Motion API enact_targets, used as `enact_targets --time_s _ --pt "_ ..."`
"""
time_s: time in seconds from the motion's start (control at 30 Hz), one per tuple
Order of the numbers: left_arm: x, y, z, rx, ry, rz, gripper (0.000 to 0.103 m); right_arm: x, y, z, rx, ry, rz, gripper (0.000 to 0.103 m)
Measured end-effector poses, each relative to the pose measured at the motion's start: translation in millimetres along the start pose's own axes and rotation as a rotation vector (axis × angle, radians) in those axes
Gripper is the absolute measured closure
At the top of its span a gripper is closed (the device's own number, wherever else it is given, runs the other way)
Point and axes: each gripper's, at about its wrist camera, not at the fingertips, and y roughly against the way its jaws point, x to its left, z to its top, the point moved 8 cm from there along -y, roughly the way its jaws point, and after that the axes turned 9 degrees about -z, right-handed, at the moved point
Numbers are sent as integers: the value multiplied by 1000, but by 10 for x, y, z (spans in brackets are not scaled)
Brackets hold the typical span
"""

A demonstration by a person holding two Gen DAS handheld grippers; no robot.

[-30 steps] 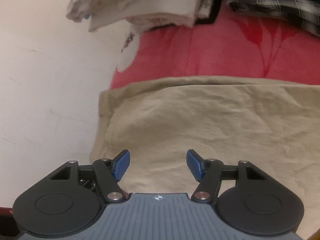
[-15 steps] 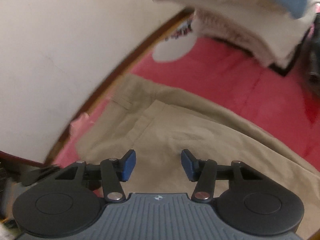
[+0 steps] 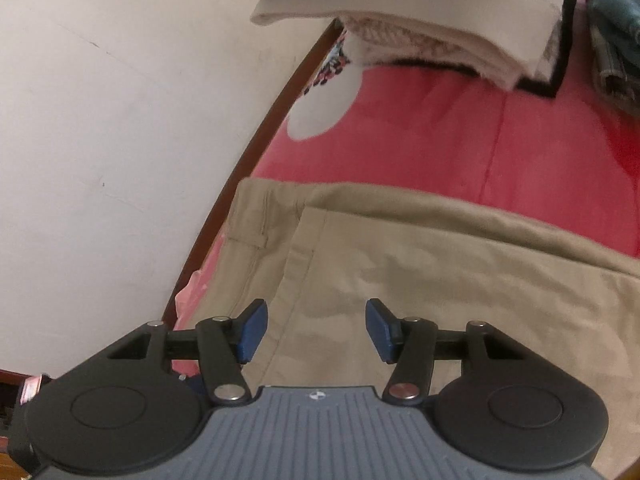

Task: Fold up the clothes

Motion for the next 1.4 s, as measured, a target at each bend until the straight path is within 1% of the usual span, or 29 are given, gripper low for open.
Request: enact_targets --time_s 0.03,0.13,0.2,0.23,0.27,0.33,0.4,0.47,0.53,0.67,0.73,0.8,0.93,1.07,1.23,1.27,1.3,1.33,1.37,1.4 --pt "-6 -21 -5 27 -9 -2 58 7 -18 -7 5 2 -2 46" --pt "-19 -47 11 76 -33 -2 58 28 -57 -39 18 2 4 46" --pt "4 -63 22 102 -10 -7 58 38 -67 -61 23 2 9 46" --pt "19 -67 29 112 7 -11 60 41 -68 -70 25 3 11 46" --pt "36 -61 40 116 27 -15 62 36 -73 -77 25 2 11 46" --pt "53 -45 56 118 47 -15 70 27 -80 -80 26 -2 13 45" --pt "30 7 80 107 59 -30 72 8 -90 -74 28 -7 12 45" --pt "-27 67 115 81 51 -56 72 -10 -88 -77 29 -9 10 45" --pt "-58 70 120 73 49 -64 71 -16 -94 -81 32 -12 8 45" --pt "47 -73 89 108 98 -31 73 13 -83 -63 31 -18 15 45" --pt "42 -51 124 75 97 -26 82 52 -72 -31 29 -13 16 43" --pt "-4 -17 158 38 75 -22 89 96 -70 12 26 -10 13 41" --pt "-145 38 198 -11 6 -16 93 207 -108 71 43 18 5 37" --pt "-281 58 230 -40 -50 -28 94 341 -262 18 106 98 -56 36" --pt "-427 65 241 -58 -107 -57 95 425 -386 -25 135 148 -123 35" --pt "-446 55 241 -58 -114 -62 96 425 -391 -25 136 148 -132 37" --pt "-465 45 240 -57 -121 -68 96 421 -393 -25 137 146 -141 43" --pt "-479 31 239 -57 -125 -72 96 413 -389 -21 134 145 -153 46" --pt "-494 24 237 -58 -129 -75 96 395 -380 -21 131 144 -162 53" --pt "-508 17 236 -60 -133 -78 96 373 -370 -23 128 143 -169 63"
